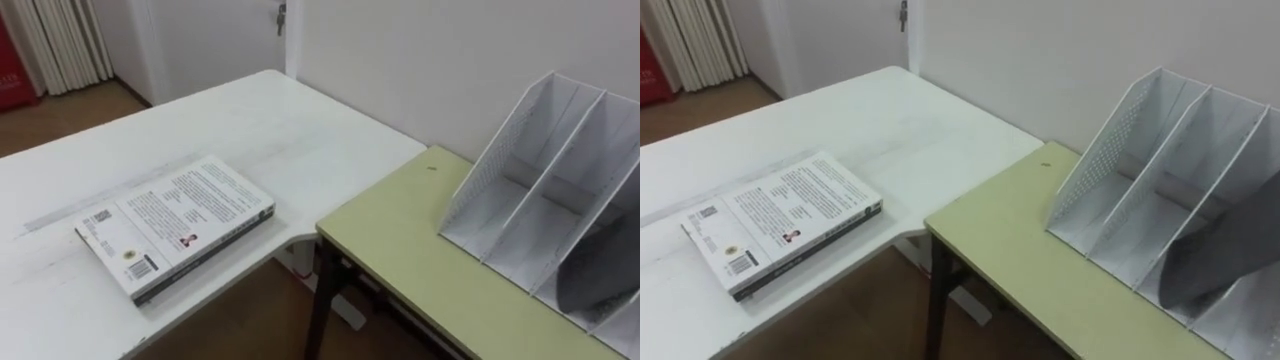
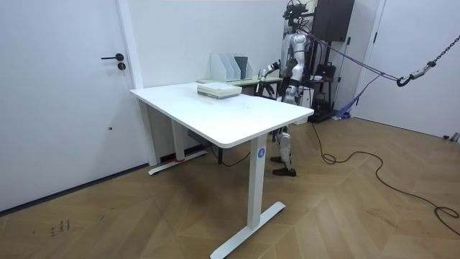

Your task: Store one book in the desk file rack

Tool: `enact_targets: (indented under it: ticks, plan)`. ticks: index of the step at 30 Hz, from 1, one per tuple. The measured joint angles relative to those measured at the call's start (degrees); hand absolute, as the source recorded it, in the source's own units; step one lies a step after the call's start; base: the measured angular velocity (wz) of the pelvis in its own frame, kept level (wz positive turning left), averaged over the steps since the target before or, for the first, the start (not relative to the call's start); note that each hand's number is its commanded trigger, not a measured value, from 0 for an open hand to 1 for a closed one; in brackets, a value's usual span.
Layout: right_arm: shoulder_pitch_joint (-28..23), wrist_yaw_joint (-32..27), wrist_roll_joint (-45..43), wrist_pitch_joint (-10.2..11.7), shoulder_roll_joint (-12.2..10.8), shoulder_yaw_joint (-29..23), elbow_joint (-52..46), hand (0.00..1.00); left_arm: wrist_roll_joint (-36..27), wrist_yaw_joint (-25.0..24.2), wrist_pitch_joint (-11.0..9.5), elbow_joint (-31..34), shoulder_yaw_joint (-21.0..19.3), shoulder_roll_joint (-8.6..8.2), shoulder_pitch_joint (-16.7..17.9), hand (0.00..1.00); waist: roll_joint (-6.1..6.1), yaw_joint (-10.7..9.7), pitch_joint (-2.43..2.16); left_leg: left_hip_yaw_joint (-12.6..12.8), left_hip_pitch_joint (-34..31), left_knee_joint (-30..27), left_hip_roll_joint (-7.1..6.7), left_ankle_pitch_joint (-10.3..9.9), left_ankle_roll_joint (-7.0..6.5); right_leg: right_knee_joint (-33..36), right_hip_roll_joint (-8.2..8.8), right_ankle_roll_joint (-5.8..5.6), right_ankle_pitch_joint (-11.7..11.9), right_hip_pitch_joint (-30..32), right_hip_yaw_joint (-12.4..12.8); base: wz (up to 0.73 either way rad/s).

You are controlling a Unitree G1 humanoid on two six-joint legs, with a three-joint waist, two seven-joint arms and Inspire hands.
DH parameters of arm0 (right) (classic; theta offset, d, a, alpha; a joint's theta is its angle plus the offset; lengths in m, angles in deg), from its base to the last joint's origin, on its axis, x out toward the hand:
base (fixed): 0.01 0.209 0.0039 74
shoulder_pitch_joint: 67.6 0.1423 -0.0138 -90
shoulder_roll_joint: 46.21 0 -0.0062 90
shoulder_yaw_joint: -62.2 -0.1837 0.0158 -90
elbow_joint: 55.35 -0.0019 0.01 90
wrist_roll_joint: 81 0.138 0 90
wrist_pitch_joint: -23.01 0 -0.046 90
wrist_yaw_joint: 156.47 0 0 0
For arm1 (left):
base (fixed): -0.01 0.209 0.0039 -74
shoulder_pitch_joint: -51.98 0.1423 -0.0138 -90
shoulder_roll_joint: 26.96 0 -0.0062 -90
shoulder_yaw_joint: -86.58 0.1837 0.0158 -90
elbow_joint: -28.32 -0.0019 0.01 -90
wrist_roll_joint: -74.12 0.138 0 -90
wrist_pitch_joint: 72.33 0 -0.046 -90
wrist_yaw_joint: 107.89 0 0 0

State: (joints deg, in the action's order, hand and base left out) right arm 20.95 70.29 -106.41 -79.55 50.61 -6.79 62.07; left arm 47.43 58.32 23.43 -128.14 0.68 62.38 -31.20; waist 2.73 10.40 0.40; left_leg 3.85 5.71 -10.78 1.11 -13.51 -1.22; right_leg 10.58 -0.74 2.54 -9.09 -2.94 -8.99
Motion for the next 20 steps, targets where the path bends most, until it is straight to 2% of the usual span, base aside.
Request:
enact_targets:
  ticks: [1, 3, 4, 6, 8, 10, 14, 17, 20]
  plan:
    - [0.35, -2.94, -0.34, 0.89, -1.25, -2.86, 4.21, 0.00, -0.02, 1.22, 0.00, -0.06, -0.81, -0.63, 0.11, 0.00, -0.23, -0.24, 0.04, 0.03, -0.10, -0.05, 0.00, 0.00, 0.00, 0.09, -0.01, 0.00, 0.01, -0.06, 0.06, 0.00]
    - [0.01, -8.24, -0.64, 2.09, -3.12, -5.48, 12.18, 0.00, 0.01, 2.39, -0.13, -0.03, -1.76, -1.40, 0.57, 0.00, -0.59, -0.39, -0.32, 0.24, 0.16, 0.11, -0.03, -0.01, 0.01, -0.04, 0.00, -0.07, -0.05, -0.53, -0.19, 0.09]
    - [-0.21, -11.52, -0.59, 2.70, -4.68, -7.29, 18.42, 0.00, 0.67, 3.19, -0.41, -0.02, -2.16, -1.81, 0.53, 0.00, -0.63, -0.42, -0.29, 0.27, 0.71, 0.43, -0.29, -0.02, 0.02, -0.32, 0.01, -0.12, -0.11, -1.18, -0.44, 0.11]
    - [-0.59, -15.90, 0.74, 4.11, -5.07, -11.50, 24.37, 0.00, 2.32, 4.37, -0.99, 0.04, -2.44, -2.24, 1.58, 0.00, -0.91, -1.02, -0.49, -0.01, 1.02, 0.47, -0.42, -0.02, 0.01, -0.92, -0.04, -0.21, -0.07, -1.98, -0.66, 0.13]
    - [-1.90, -24.87, 0.40, 5.47, -5.31, -13.43, 32.47, 0.00, 2.80, 5.82, -1.19, -0.01, -3.45, -2.70, 2.28, 0.00, -1.16, -2.24, -0.55, -1.07, 1.30, 0.37, -0.77, 0.02, -0.06, -1.00, 0.29, -0.45, -0.32, -2.86, -1.34, 0.29]
    - [-3.48, -30.64, 0.49, 5.40, -6.03, -14.08, 37.19, 0.00, 3.62, 7.18, -1.24, 0.05, -3.86, -3.38, 3.18, 0.00, -1.74, -2.70, -0.52, -1.09, 1.85, 0.51, -0.90, 0.05, -0.09, -0.99, 0.53, -0.64, -0.62, -3.57, -1.93, 0.22]
    - [-7.92, -38.57, 4.46, 4.28, -10.18, -17.01, 42.95, 0.00, 8.56, 9.99, -1.13, 1.71, -3.98, -4.22, 5.71, 0.00, -2.30, -5.56, -0.23, -0.96, 2.10, 0.60, -0.92, 0.04, -0.09, -0.69, 0.73, -0.72, -1.23, -3.90, -2.22, 0.08]
    - [-8.93, -40.63, 7.90, 4.19, -12.42, -19.24, 46.64, 0.00, 12.41, 10.88, -1.14, 1.70, -6.20, -5.50, 6.19, 0.00, -3.00, -7.22, -0.23, -0.98, 3.33, 1.23, -0.90, 0.03, -0.08, -0.69, 0.71, -0.64, -1.58, -3.99, -1.91, -0.07]
    - [-9.43, -41.68, 11.60, 3.55, -13.43, -19.43, 48.43, 0.00, 16.17, 10.96, -1.11, 2.33, -6.77, -5.47, 6.31, 0.00, -2.95, -8.39, -0.21, -1.09, 3.80, 1.55, -0.88, 0.01, -0.05, -0.15, 0.59, -0.52, -1.95, -3.91, -1.38, -0.09]
